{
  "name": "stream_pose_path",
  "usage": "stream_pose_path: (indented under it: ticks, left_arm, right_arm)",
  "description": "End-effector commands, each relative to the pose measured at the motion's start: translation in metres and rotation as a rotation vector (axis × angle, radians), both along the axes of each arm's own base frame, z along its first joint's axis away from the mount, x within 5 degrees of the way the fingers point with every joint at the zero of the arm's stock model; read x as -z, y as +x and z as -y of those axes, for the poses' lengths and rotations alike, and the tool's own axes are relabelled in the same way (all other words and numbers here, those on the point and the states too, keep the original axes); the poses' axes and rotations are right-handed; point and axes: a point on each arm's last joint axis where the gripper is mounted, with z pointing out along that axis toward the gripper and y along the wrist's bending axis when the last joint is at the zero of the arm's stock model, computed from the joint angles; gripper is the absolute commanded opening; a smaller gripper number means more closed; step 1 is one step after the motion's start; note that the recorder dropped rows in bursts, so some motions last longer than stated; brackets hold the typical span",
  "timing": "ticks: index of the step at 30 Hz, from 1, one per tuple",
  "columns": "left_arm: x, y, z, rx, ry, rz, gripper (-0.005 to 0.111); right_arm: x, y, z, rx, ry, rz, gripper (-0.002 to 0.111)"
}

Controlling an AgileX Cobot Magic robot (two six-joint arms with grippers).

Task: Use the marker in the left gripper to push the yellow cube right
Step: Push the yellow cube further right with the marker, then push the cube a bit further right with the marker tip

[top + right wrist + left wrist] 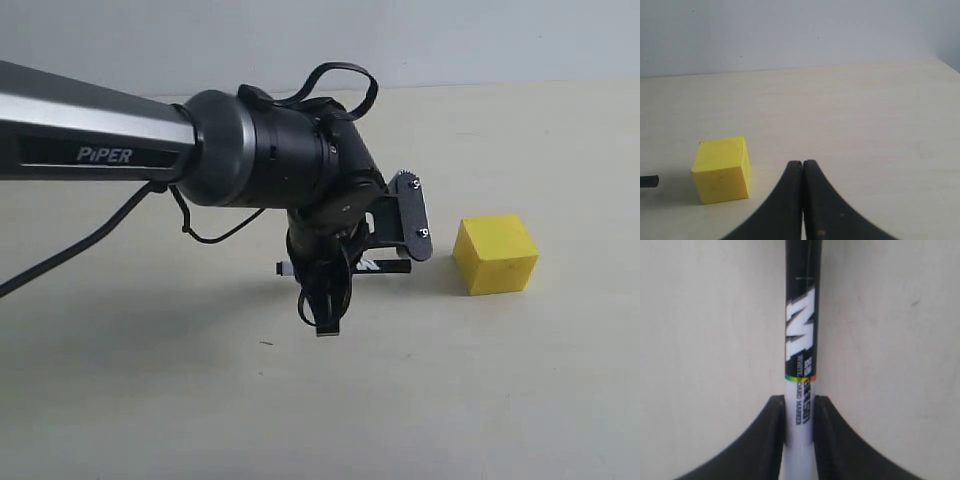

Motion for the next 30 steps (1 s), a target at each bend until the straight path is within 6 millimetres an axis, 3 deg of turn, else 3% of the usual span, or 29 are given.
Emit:
stream_pose_path:
  ticks: [1, 23, 30]
  left_arm:
    - [-0.001, -0.001, 0.003, -0.003, -0.020, 0.006, 0.000]
    - [-0.003, 0.004, 0.002, 0.046, 0.004, 0.069, 0.000]
    - [-0.002, 0.014, 0.024, 0.047, -0.081, 0.099, 0.000]
  right_arm:
    - [0.001, 0.000, 0.000, 0.004, -0.004, 0.005, 0.000]
    - [0.001, 0.000, 0.000, 0.004, -0.004, 0.005, 0.000]
    - [0.001, 0.000, 0.000, 0.004, -0.004, 0.005, 0.000]
